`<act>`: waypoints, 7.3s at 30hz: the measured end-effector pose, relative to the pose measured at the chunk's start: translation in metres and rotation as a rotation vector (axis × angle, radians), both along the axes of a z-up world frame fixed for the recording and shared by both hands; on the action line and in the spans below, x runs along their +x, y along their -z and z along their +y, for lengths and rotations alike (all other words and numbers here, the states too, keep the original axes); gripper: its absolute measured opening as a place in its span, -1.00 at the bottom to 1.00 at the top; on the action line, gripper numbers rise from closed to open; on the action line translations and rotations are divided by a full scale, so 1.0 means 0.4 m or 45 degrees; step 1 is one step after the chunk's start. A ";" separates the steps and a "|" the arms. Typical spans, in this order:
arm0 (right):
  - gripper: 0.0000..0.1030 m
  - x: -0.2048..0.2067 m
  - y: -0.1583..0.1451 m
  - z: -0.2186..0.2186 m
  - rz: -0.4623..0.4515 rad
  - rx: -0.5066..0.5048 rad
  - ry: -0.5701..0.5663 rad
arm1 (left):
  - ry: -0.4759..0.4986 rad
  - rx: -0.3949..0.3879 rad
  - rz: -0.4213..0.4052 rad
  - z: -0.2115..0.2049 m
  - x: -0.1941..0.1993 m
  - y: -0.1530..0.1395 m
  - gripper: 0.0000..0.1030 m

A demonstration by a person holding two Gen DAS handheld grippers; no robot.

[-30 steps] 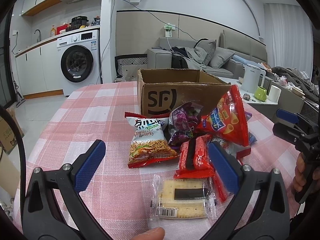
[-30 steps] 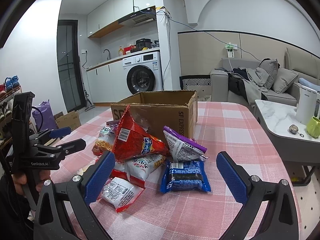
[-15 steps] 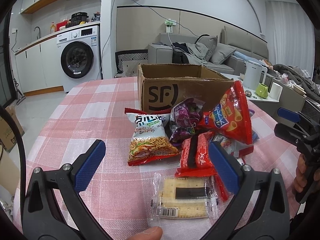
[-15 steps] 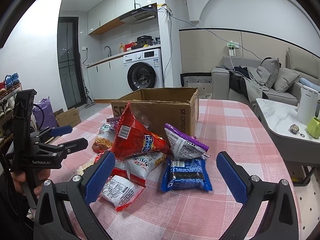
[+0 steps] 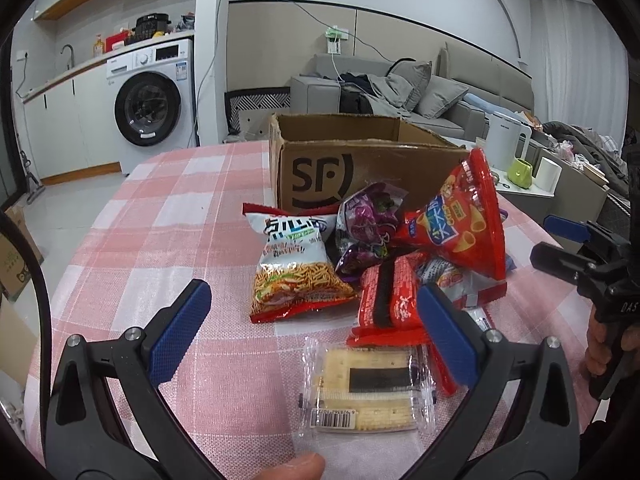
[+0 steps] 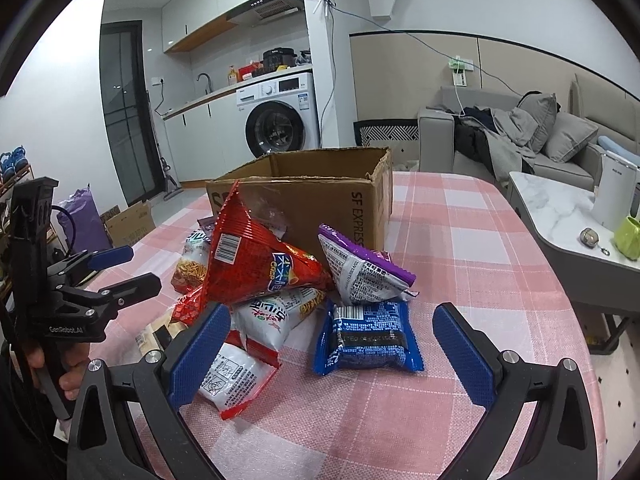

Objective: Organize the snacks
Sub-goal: 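Grasp the blue snack bag with the right gripper while the left grasps the clear cracker pack, then lift and carry the blue bag and cracker pack over the cardboard box with both grippers, then lower both snacks into the box and open both grippers, then grasp the white-and-purple bag with the right gripper while the left grasps the noodle-snack bag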

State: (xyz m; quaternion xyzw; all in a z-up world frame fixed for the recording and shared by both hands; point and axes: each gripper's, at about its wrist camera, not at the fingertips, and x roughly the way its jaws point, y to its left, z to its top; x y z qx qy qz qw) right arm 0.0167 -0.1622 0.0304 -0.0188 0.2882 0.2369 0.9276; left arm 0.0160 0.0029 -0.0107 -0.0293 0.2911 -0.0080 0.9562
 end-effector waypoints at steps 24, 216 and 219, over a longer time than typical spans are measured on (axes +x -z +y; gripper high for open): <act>0.98 0.117 0.076 0.013 0.257 -0.177 0.058 | 0.220 -0.011 0.344 -0.049 0.027 0.095 0.92; 0.99 0.143 -0.115 -0.033 0.148 0.027 0.150 | 0.006 -0.066 0.173 0.165 0.232 -0.053 0.98; 0.99 0.154 -0.095 -0.035 0.169 0.026 0.159 | 0.007 -0.063 0.204 0.170 0.249 -0.033 0.98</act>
